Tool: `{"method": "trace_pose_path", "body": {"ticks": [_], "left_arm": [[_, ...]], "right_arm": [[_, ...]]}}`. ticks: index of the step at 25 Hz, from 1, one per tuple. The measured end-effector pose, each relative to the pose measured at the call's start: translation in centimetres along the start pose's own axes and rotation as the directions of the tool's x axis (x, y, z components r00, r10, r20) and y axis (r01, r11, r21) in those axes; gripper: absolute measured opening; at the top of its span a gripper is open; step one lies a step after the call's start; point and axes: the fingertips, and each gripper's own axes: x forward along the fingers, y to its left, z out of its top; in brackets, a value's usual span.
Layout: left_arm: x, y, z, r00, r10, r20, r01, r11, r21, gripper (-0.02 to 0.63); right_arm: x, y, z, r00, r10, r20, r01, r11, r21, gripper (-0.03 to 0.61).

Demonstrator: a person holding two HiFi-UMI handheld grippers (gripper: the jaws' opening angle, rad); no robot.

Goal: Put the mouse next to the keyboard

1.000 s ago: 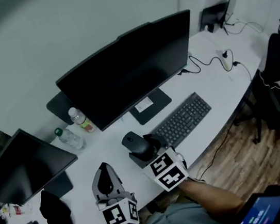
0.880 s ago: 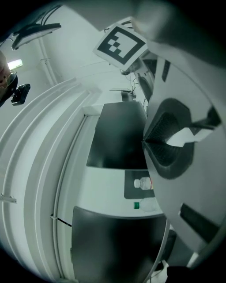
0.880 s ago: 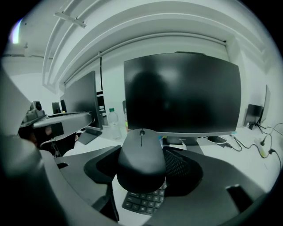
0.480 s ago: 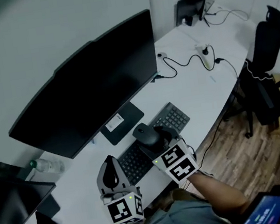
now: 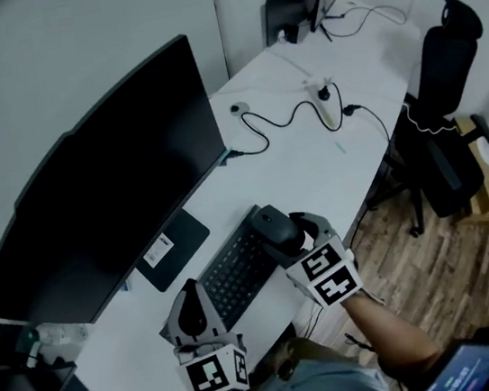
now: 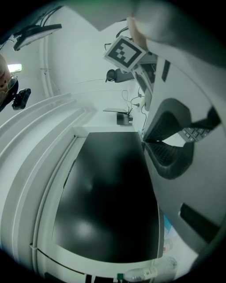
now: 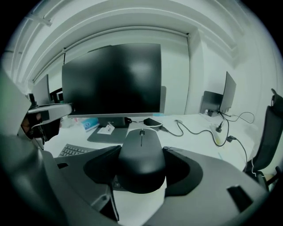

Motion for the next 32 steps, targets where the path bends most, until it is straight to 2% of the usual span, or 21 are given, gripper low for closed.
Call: {"method": "trace_pose_path", "body": {"ticks": [6, 15, 26, 32], "left_arm": [[2.7, -1.1, -1.0, 0.999, -0.021, -0.038, 0.022, 1.0, 0.012, 0.005], [6.3, -0.6, -3.1, 0.995, -0.023, -0.093, 0.022, 1.0, -0.009, 0.005], [7.9, 0.2, -5.6, 0.986, -0.013, -0.168, 0.009, 1.0, -0.028, 0.005], [8.2, 0.9, -6.2, 0.984, 0.002, -0.178, -0.01, 0.999, -0.04, 0.005]], "right_arm": [[1.6, -5.1, -1.4, 0.998, -0.046, -0.03, 0.048, 0.998, 0.037, 0.302], [6.2, -9.3, -3.5, 0.994, -0.051, -0.099, 0.054, 0.998, 0.03, 0.302], [11.3, -11.6, -7.5, 0.985, -0.018, -0.173, 0.024, 0.999, 0.036, 0.302], [12.4, -11.8, -7.5, 0.985, 0.001, -0.171, 0.008, 0.999, 0.047, 0.305]]}}
